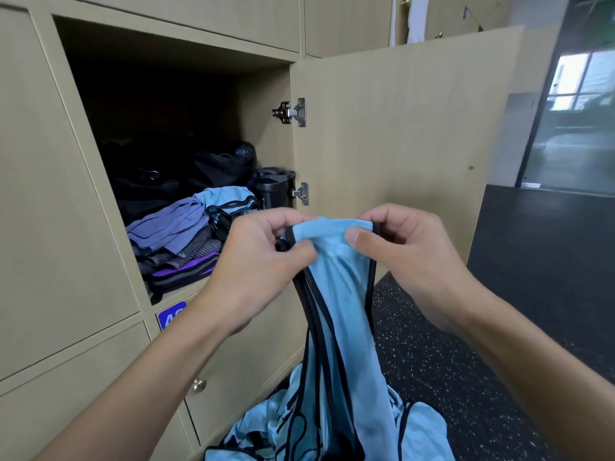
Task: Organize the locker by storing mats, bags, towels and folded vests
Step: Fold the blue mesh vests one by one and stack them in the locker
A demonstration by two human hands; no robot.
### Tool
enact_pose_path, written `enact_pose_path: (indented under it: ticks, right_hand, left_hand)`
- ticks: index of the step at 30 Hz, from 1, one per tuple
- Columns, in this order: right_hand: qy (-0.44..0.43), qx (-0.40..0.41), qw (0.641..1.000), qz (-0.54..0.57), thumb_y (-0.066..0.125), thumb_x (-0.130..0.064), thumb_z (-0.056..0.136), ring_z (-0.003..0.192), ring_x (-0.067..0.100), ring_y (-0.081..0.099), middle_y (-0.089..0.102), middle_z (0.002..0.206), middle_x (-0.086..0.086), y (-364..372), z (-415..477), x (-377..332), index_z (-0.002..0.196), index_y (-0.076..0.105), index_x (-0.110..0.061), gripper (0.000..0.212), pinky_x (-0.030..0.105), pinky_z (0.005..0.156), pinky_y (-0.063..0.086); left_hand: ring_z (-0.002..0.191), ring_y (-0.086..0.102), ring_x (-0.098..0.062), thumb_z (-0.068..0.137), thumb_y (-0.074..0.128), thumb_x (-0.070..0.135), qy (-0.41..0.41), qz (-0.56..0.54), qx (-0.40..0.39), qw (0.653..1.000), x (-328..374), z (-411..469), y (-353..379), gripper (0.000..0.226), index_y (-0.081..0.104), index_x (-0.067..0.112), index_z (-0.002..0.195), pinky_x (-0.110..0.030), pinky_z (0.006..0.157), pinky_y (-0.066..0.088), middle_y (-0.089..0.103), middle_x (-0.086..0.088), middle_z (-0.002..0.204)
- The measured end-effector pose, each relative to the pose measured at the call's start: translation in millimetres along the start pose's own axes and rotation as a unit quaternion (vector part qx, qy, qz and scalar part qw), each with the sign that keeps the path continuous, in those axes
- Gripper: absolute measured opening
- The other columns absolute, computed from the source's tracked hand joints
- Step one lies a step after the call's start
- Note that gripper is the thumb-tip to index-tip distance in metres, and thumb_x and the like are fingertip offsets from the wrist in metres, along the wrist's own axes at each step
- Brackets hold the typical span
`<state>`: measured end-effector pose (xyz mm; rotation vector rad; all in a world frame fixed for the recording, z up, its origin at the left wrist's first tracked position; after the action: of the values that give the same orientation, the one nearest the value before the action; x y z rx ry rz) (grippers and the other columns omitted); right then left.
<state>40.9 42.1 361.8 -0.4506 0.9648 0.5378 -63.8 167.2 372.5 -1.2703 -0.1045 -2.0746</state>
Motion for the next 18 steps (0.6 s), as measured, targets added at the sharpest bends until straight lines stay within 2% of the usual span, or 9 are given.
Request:
enact_pose_path:
  ticks: [2,4,6,8,9,11,13,15,18]
  right_hand:
    - [0.008,-0.029,0.999,0.029,0.073,-0.01,0.082,0.074,0.005,0.061,0.07,0.083,-0.005,6,-1,0,0.081,0.072,-0.015,0.005,0.017,0.071,0.049]
    - [0.025,-0.056,0.996,0.067,0.073,-0.019,0.076,0.083,0.005,0.065,0.074,0.093,-0.007,10,-2,3,0.084,0.074,-0.017,0.008,0.016,0.08,0.051]
    - [0.046,-0.086,0.991,0.096,0.075,-0.023,0.074,0.08,0.011,0.063,0.071,0.085,-0.002,16,-3,7,0.078,0.073,-0.018,0.007,0.024,0.081,0.051]
    - [0.059,-0.097,0.987,0.113,0.079,-0.02,0.077,0.083,0.019,0.06,0.068,0.083,0.004,19,-4,11,0.075,0.073,-0.019,0.007,0.039,0.087,0.049]
    - [0.06,-0.093,0.987,0.114,0.079,-0.019,0.076,0.082,0.019,0.06,0.068,0.083,0.005,19,-4,12,0.074,0.073,-0.02,0.007,0.039,0.087,0.049]
    - [0.049,-0.071,0.991,0.104,0.079,-0.015,0.077,0.076,0.014,0.06,0.069,0.078,0.003,17,-3,10,0.071,0.072,-0.017,0.01,0.029,0.078,0.05]
    - [0.024,-0.032,0.996,0.083,0.074,-0.008,0.08,0.071,0.011,0.06,0.069,0.077,0.004,10,-2,4,0.072,0.07,-0.008,0.009,0.021,0.07,0.05]
    - [0.002,0.008,0.998,0.054,0.074,-0.005,0.082,0.071,0.012,0.06,0.069,0.077,0.011,3,-2,-2,0.075,0.066,0.001,0.012,0.024,0.07,0.05]
    - [-0.003,0.035,0.999,0.026,0.074,-0.009,0.084,0.069,0.015,0.061,0.07,0.082,0.021,2,-3,-3,0.076,0.064,-0.001,0.015,0.031,0.069,0.05]
  left_hand:
    - [0.07,0.065,-0.003,0.084,0.051,-0.018,-0.001,-0.043,0.009,0.999,6,3,-5,0.04,0.073,0.016,0.085,-0.013,0.063,0.049,0.075,0.009,0.079]
    - [0.056,0.055,0.0,0.084,0.047,-0.02,0.002,-0.059,0.005,0.998,11,4,-7,0.042,0.071,0.015,0.085,-0.009,0.051,0.04,0.07,0.013,0.068]
    - [0.046,0.047,0.002,0.085,0.044,-0.022,0.002,-0.06,-0.006,0.998,14,4,-7,0.042,0.069,0.012,0.085,-0.006,0.046,0.033,0.064,0.015,0.058]
    - [0.051,0.051,0.001,0.085,0.043,-0.022,0.001,-0.054,-0.02,0.998,14,4,-6,0.042,0.069,0.01,0.085,-0.007,0.049,0.037,0.065,0.014,0.06]
    - [0.058,0.055,-0.002,0.085,0.043,-0.022,0.002,-0.047,-0.024,0.999,13,3,-7,0.042,0.07,0.011,0.085,-0.009,0.052,0.04,0.067,0.012,0.065]
    - [0.065,0.058,-0.004,0.084,0.044,-0.022,0.004,-0.033,-0.024,0.999,13,4,-9,0.042,0.07,0.011,0.086,-0.01,0.055,0.042,0.07,0.011,0.071]
    - [0.061,0.058,0.001,0.082,0.044,-0.023,0.011,-0.018,-0.016,1.0,15,5,-12,0.041,0.069,0.009,0.085,-0.007,0.053,0.04,0.07,0.013,0.069]
    - [0.056,0.056,0.003,0.081,0.045,-0.023,0.016,-0.009,0.002,1.0,16,6,-18,0.039,0.067,0.009,0.083,-0.006,0.052,0.039,0.068,0.013,0.068]
    - [0.06,0.058,0.001,0.081,0.05,-0.021,0.027,-0.006,0.044,0.999,18,7,-25,0.036,0.064,0.012,0.086,-0.008,0.057,0.043,0.067,0.007,0.075]
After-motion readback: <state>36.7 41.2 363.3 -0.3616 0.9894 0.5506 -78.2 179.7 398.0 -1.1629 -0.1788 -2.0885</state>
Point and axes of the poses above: each hand's wrist, its own z-axis towards the middle knuckle, its own y-axis out of the palm, x = y × z, the point moved 9 cm from there along z, towards the middle knuckle
